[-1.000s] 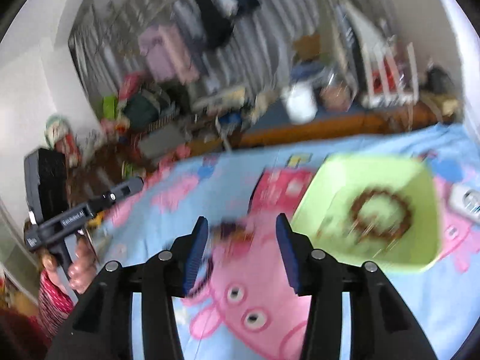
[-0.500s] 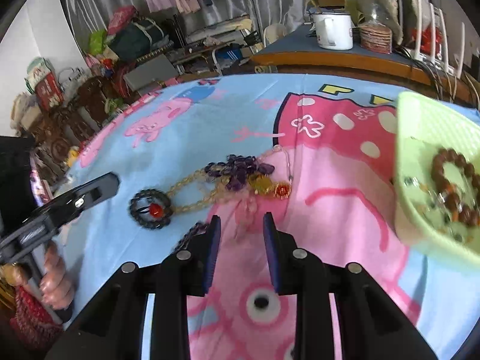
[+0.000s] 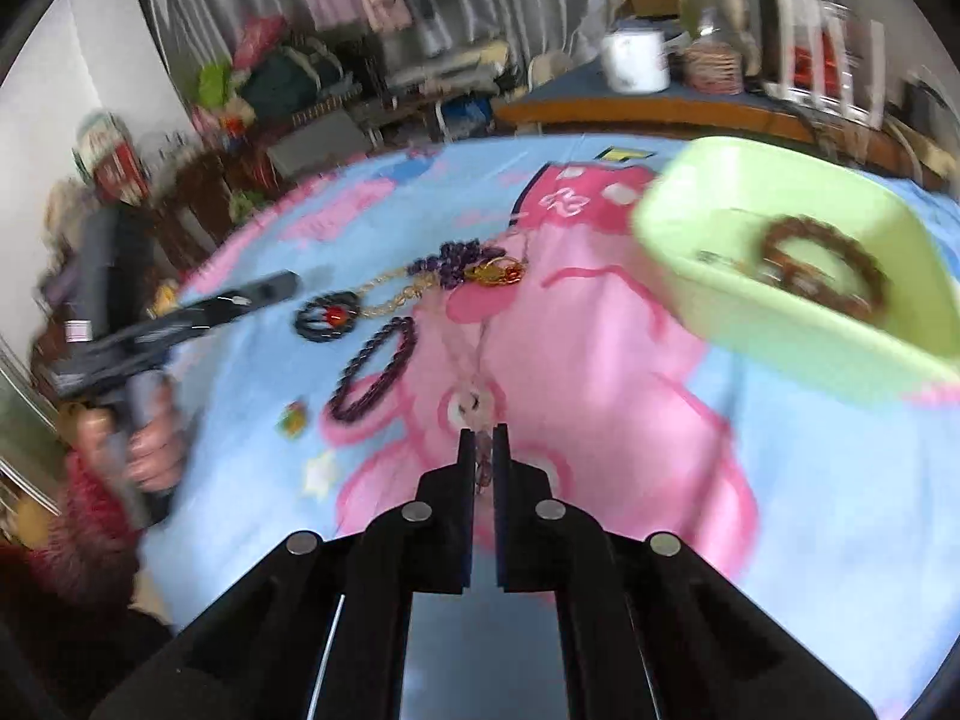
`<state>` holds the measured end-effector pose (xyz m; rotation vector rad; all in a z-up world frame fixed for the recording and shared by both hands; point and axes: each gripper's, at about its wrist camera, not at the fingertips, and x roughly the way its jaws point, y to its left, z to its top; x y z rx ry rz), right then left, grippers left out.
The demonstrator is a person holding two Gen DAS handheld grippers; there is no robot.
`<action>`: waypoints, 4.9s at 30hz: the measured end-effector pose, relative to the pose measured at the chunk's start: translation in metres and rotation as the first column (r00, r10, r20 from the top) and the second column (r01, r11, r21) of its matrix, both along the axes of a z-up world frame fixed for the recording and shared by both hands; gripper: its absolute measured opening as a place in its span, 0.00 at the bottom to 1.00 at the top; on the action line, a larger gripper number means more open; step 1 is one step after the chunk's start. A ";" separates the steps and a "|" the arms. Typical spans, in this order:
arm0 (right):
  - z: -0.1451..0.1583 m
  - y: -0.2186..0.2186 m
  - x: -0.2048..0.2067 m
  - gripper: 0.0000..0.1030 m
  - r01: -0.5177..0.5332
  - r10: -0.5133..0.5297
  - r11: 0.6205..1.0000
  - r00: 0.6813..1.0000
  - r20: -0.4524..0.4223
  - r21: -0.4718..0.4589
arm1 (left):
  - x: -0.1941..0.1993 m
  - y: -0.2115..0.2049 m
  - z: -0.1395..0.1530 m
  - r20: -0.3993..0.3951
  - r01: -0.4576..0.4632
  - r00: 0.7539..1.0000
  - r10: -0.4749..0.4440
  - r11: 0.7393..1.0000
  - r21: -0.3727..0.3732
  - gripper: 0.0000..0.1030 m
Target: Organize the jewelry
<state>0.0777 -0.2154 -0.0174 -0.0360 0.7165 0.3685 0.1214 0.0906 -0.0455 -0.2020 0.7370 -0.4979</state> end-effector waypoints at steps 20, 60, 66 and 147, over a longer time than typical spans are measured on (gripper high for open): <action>0.029 -0.124 -0.077 0.00 0.263 -0.310 0.933 0.934 0.178 0.247 | -0.019 -0.127 0.016 0.022 0.276 0.959 -0.283 0.947 0.168 0.36; 0.002 -0.082 -0.010 0.00 0.051 -0.052 0.985 0.999 0.002 0.163 | -0.017 -0.199 0.025 -0.112 0.535 0.839 -0.532 0.845 -0.005 0.04; 0.068 -0.084 -0.014 0.00 -0.026 -0.012 0.944 0.994 0.112 0.330 | 0.000 -0.195 0.079 -0.033 0.520 0.851 -0.524 0.850 -0.082 0.04; 0.160 0.065 0.008 0.00 -0.194 0.150 0.976 0.930 0.334 0.103 | -0.025 -0.080 0.089 0.279 0.295 0.917 -0.286 0.956 0.012 0.50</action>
